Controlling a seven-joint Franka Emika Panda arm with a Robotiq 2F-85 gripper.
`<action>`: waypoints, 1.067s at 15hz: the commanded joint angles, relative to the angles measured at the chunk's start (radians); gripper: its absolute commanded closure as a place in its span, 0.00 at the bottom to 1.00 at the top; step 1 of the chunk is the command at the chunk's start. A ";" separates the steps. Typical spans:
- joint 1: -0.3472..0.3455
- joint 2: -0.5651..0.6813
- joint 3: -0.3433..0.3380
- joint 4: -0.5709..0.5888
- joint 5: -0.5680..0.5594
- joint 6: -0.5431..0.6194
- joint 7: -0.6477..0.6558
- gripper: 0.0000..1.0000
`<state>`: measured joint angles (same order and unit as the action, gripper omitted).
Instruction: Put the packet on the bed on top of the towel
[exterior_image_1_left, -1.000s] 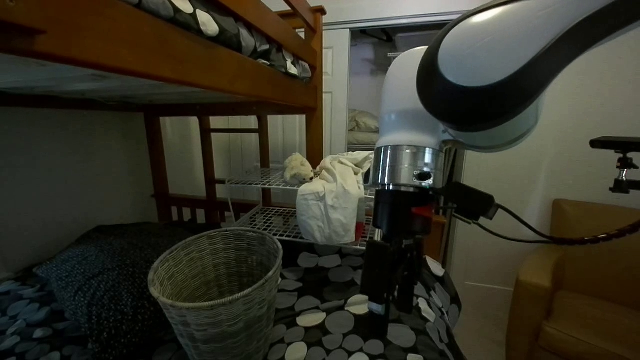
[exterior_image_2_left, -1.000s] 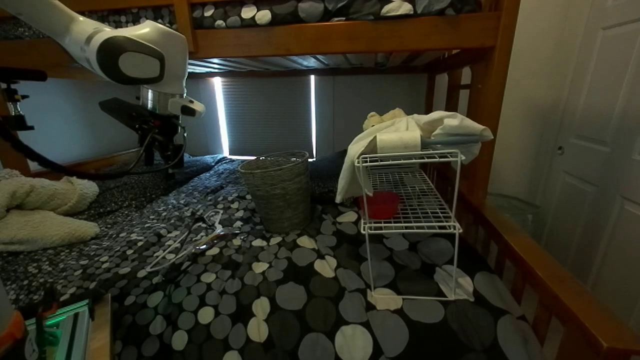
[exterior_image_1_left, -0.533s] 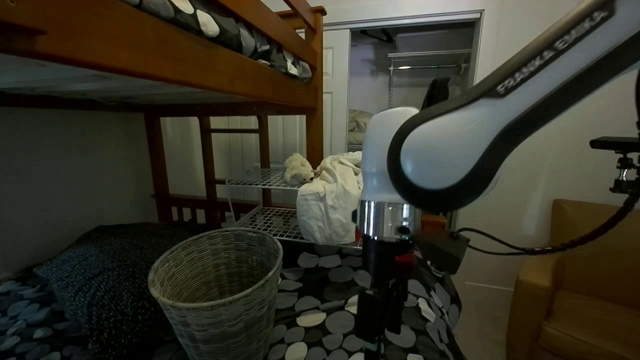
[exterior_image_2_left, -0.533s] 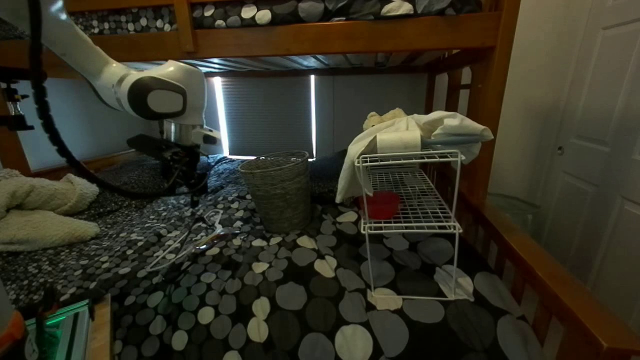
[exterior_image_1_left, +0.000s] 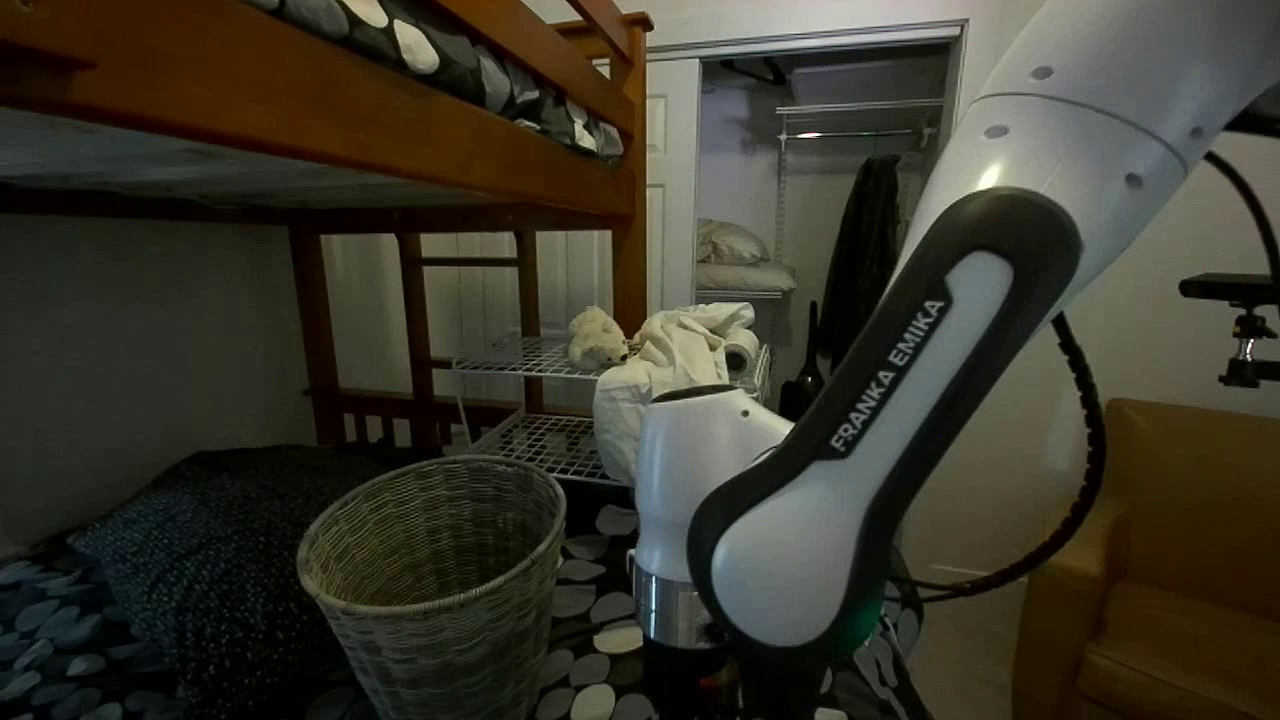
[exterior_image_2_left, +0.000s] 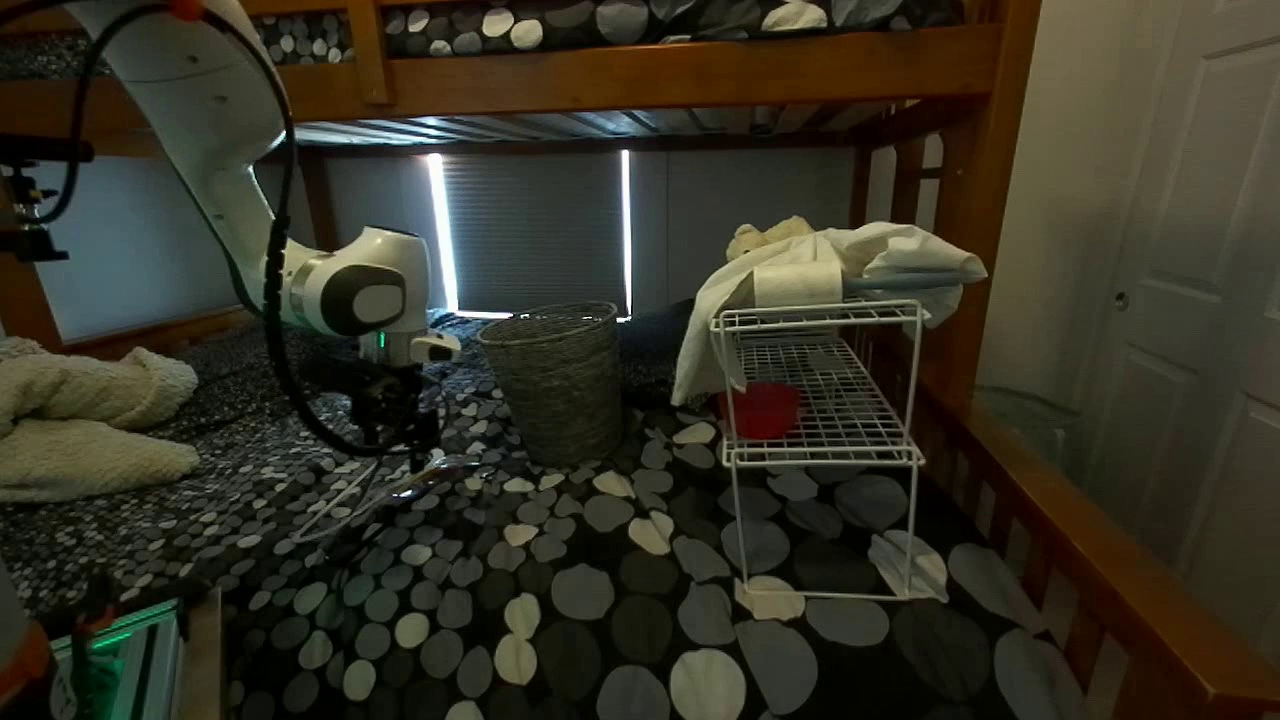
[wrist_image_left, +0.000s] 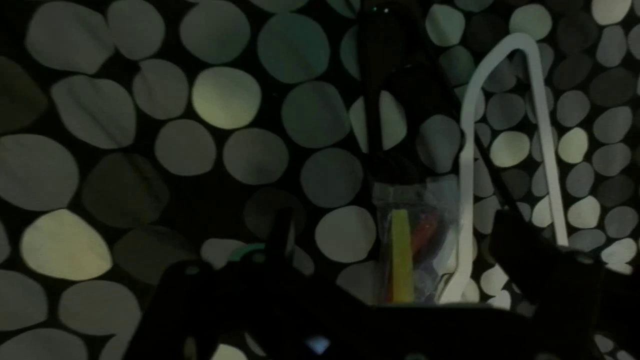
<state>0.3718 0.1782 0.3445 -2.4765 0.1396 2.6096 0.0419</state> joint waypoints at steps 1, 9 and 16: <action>-0.006 0.025 0.014 0.020 -0.002 -0.001 0.002 0.00; 0.012 0.087 0.015 0.045 0.000 0.131 0.045 0.00; 0.104 0.195 -0.035 0.075 -0.072 0.273 0.199 0.46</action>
<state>0.4219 0.3236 0.3517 -2.4240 0.1181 2.8459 0.1583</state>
